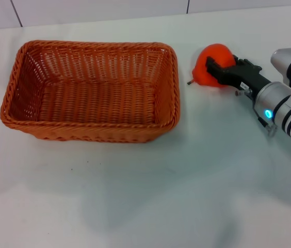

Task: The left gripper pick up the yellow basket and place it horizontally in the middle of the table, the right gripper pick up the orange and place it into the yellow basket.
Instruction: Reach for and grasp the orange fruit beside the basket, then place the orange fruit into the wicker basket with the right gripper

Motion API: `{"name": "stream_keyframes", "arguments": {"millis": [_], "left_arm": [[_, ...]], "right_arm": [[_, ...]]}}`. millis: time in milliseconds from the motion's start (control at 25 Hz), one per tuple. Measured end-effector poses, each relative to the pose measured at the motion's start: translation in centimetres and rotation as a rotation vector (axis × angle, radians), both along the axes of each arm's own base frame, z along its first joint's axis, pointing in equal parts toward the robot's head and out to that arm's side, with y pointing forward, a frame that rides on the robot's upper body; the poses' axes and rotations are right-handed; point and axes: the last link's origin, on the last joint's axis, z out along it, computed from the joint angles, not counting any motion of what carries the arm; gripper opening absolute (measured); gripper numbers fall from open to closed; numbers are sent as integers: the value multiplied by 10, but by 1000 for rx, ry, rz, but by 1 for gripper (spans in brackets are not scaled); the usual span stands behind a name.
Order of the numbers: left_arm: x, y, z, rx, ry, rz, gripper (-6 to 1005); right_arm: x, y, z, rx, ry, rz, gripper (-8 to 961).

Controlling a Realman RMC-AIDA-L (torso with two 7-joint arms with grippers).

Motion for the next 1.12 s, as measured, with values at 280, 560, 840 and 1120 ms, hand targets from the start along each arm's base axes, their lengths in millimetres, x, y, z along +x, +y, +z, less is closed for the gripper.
{"name": "stream_keyframes", "arguments": {"millis": [280,560,840,1120], "left_arm": [[-1,-2,-4,-10,10,2,895],[-3,-2,-7,-9,31,10,895],[-5,-1,-10,13,66,26,894],[-6,0,-9,19,78,34,893]], "right_arm": [[3,-3,2,22,25,-14,606],[-5,-9,13,96,85,78,511],[-39,-11,23,168,188,276,476],[-96,-8,-1,40,255,458,414]]}}
